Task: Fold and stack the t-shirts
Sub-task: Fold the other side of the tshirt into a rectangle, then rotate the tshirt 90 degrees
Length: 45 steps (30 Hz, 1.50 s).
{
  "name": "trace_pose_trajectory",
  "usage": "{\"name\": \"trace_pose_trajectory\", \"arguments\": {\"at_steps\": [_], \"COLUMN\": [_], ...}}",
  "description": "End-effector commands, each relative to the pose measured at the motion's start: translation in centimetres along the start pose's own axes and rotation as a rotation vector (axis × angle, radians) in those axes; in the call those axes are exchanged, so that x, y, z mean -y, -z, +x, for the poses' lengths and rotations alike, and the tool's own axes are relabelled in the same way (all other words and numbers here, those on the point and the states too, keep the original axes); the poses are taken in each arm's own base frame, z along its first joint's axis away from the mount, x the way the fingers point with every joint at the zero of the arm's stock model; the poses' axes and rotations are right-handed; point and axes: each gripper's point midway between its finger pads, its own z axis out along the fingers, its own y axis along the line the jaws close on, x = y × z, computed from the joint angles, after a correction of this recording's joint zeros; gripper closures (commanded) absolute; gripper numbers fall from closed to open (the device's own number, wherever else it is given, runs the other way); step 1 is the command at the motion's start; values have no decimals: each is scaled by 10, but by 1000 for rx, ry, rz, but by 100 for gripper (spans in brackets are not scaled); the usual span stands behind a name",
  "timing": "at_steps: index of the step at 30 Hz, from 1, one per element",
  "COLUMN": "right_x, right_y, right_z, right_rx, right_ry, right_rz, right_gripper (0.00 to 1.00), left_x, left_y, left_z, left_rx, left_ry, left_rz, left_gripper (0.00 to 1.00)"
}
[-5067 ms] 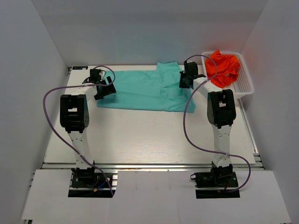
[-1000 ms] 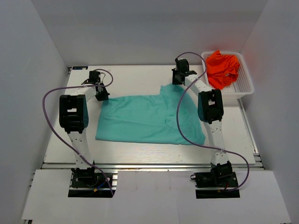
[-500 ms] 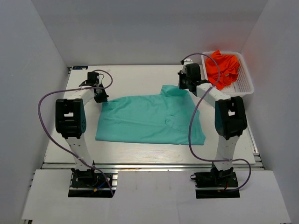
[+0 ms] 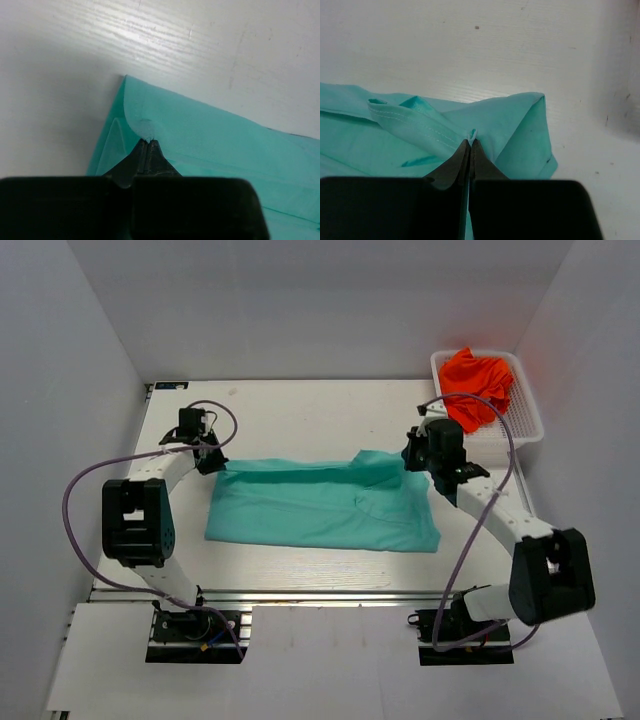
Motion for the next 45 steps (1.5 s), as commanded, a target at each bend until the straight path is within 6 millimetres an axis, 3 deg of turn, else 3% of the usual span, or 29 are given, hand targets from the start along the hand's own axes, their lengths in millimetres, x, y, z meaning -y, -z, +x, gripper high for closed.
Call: {"name": "trace_pose_trajectory", "arguments": {"at_steps": [1,6,13,18,19,21,22,24,25,26,27,30,32,34,37,38,42,45], "right_x": [-6,-8,-25,-27,-27,-27,-26,-29,-33,-36,-43,-54,-63,-73,-71,-68,-52,-41], "right_y": [26,60,72,80,84,89,92,97,98,98,98,95,93,87,69,63,44,29], "right_z": [-13,22,68,118,131,148,151,152,144,135,114,78,60,57,69,77,92,118], "right_rx": [62,-11,-124,-253,-290,-328,-335,-345,-316,-278,-215,-109,-61,-88,-163,-194,-265,-365], "right_ry": [-51,-82,-105,-167,-182,-212,-210,-196,-190,-181,-179,-177,-166,-170,-216,-236,-347,-398], "right_rz": [-19,-37,-122,-132,-130,-127,-129,-151,-175,-199,-232,-287,-337,-384,-357,-335,-202,-111], "right_gripper": [100,100,100,100,89,71,44,33,14,10,10,10,10,10,10,10,10,10], "left_x": [4,0,-8,-21,-24,-40,-45,-48,-48,-42,-38,-20,-9,9,38,46,53,50], "left_y": [24,32,38,37,37,37,38,42,44,51,53,63,70,69,66,60,38,24], "left_z": [-2,3,12,26,29,38,40,30,23,11,4,-19,-26,-32,-33,-22,9,41], "left_rx": [50,59,61,35,27,-6,-9,15,32,60,71,120,135,155,151,108,15,-65], "left_ry": [-21,-10,14,24,35,51,65,64,64,66,68,71,52,30,15,9,2,4], "left_rz": [28,22,-11,-64,-82,-153,-182,-213,-218,-206,-189,-126,-85,-4,157,218,284,294], "left_gripper": [100,100,100,100,100,86,78,39,18,0,0,0,0,0,0,0,0,0]}}
